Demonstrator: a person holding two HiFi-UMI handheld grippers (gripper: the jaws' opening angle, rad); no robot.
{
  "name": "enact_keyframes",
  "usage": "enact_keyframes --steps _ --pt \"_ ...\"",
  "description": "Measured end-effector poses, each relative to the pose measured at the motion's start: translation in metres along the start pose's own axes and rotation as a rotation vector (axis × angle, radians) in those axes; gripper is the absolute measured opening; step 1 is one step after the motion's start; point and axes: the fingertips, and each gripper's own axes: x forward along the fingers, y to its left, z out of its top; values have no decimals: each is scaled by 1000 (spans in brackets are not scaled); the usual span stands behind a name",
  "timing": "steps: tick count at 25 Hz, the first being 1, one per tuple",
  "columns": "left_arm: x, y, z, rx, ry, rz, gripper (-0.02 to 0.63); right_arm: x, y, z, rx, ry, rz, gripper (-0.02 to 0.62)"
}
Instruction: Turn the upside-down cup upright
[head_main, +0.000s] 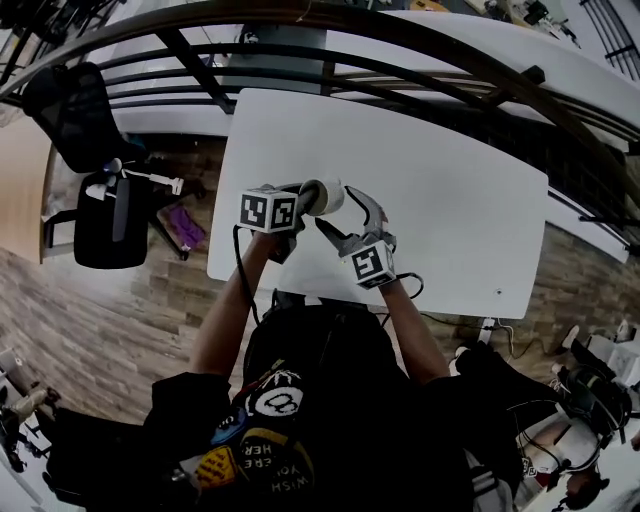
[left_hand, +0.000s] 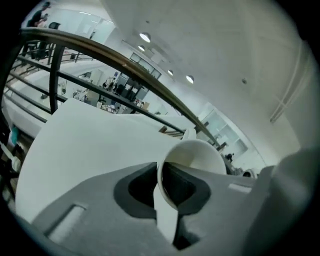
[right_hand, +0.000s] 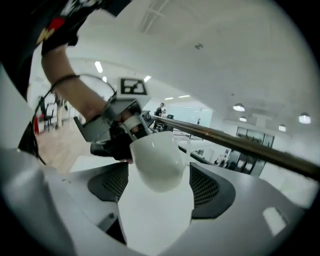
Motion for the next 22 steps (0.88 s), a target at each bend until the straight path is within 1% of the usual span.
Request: enact_keyframes --steps 1,2,3,4,5,6,7,8,9,10,11,13,15,16,18,20,22 --pt "-7 -2 8 -33 -52 -24 41 -9 -6 1 153 -49 23 387" --pt "-14 -4 16 -56 -100 -50 41 -18 -14 2 353 -102 53 387" --pt "-20 -7 24 -65 -141 -72 40 -24 -23 5 580 -163 95 385" --pt "-26 -10 31 -60 -176 -88 40 -28 -31 10 811 -238 153 371" --pt "-31 -13 37 -43 -204 -99 41 -29 -37 18 1027 -322 230 368" --pt "-35 -17 42 -22 -228 -105 40 -29 -40 28 1215 -408 322 368" --pt "-38 -20 46 -1 -249 -108 40 -26 -41 38 1371 -488 418 373" --pt "-42 -23 49 20 -270 -111 41 -23 -41 47 1500 -554 507 382" --pt "-45 -26 51 43 -291 -115 41 -19 -40 54 1604 -603 579 383" --pt "-48 -31 52 72 -309 -121 41 -15 -38 60 1679 -633 633 396" --pt "-51 -36 52 107 -323 -128 41 -11 -35 65 1726 -649 673 396" --pt "-56 -48 49 185 -339 -140 41 -6 -28 75 1773 -670 741 394" --pt "-60 -55 47 238 -363 -147 40 -8 -22 86 1789 -699 811 376" --pt "-63 -57 47 264 -374 -147 40 -10 -20 90 1774 -705 824 376" --pt "-66 -57 42 340 -363 -130 44 -11 -14 92 1713 -692 800 377" --pt "-66 -54 31 421 -309 -94 59 -11 -11 88 1638 -665 745 377" --pt "-66 -46 17 459 -261 -55 82 -8 -10 79 1547 -621 689 377"
